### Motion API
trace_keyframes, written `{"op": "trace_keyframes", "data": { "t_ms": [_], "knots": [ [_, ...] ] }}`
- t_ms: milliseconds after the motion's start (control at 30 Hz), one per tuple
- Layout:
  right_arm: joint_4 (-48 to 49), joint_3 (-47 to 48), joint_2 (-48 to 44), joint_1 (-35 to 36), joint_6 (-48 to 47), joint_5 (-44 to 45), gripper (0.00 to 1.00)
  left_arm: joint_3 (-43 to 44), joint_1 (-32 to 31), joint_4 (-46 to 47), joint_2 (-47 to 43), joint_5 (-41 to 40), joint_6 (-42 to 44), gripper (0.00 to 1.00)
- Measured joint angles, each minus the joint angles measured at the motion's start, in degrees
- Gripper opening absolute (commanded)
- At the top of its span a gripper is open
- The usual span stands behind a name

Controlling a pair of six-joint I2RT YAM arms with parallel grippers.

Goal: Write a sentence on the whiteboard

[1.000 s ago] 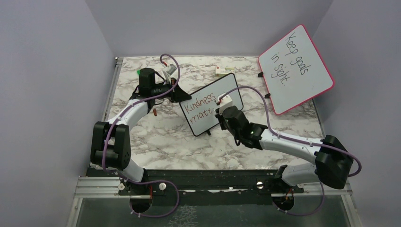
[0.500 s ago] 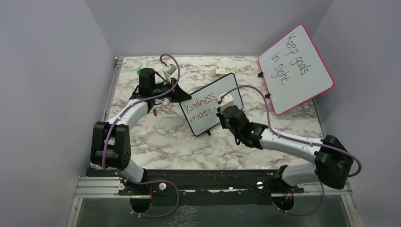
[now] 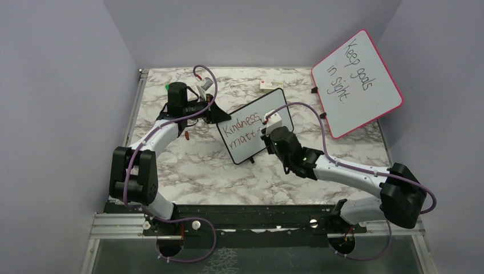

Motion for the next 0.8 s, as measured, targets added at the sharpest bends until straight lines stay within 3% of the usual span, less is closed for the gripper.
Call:
{"op": "trace_keyframes", "data": {
  "t_ms": [800],
  "knots": [
    [-0.11,0.04,-0.13,-0.37,-0.50,-4.11,0.01,0.00,0.00,-0.02,0.00,-0.02,0.02,0.00]
  ]
}}
